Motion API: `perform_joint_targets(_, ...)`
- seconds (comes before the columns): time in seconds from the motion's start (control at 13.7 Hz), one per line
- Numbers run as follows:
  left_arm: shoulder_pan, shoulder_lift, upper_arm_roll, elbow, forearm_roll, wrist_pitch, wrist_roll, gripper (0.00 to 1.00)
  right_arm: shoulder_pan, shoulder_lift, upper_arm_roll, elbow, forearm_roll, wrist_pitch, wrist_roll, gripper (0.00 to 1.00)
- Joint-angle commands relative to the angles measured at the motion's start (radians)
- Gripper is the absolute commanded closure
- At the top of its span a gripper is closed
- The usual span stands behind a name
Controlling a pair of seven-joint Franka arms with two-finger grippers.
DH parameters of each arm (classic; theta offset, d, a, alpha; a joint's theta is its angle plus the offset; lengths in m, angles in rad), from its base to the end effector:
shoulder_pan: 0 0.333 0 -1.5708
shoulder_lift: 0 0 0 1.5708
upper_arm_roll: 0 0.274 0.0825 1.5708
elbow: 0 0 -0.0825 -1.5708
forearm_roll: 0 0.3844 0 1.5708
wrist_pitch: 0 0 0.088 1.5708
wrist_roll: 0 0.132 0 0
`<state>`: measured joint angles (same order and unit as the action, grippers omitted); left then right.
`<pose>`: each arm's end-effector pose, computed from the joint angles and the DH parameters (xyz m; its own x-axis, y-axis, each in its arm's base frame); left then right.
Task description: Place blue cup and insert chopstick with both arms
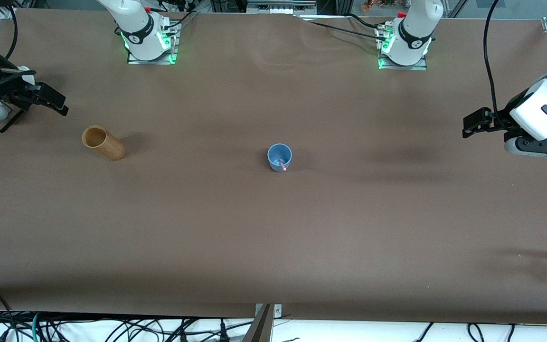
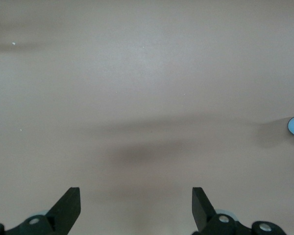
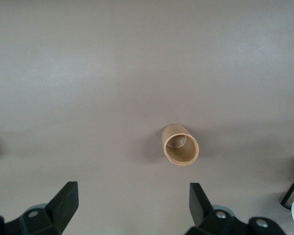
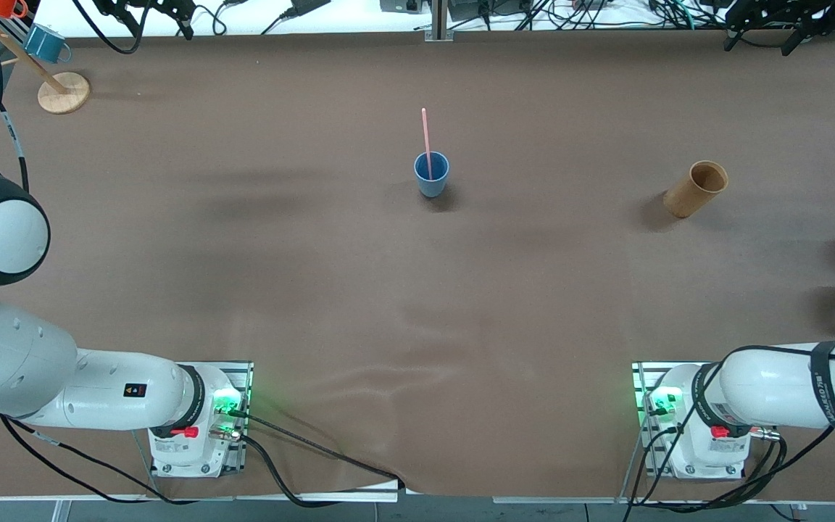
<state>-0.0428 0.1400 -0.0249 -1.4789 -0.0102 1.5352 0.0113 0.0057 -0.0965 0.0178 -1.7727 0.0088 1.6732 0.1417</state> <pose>0.5831 -0.0401 0.5179 0.9934 -0.0791 -0.0834 -0.0781 -0.9968 0.0146 0.5341 0.0139 0.5230 0.9929 -0.1189 -0.0040 -0.1189 -0.9929 -0.0065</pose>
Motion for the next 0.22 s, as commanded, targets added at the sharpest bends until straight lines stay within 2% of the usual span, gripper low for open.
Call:
perform_joint_targets(0.0, 0.003, -0.023, 0.003, -0.023, -0.016, 0.014, 0.013, 0.0, 0.003, 0.003, 0.01, 0.024, 0.003, -0.023, -0.008, 0.0)
perform_joint_targets(0.15, 0.003, -0.023, 0.003, -0.021, -0.016, 0.014, 0.013, 0.0, 0.005, 0.003, 0.008, 0.024, 0.005, -0.029, -0.001, 0.0)
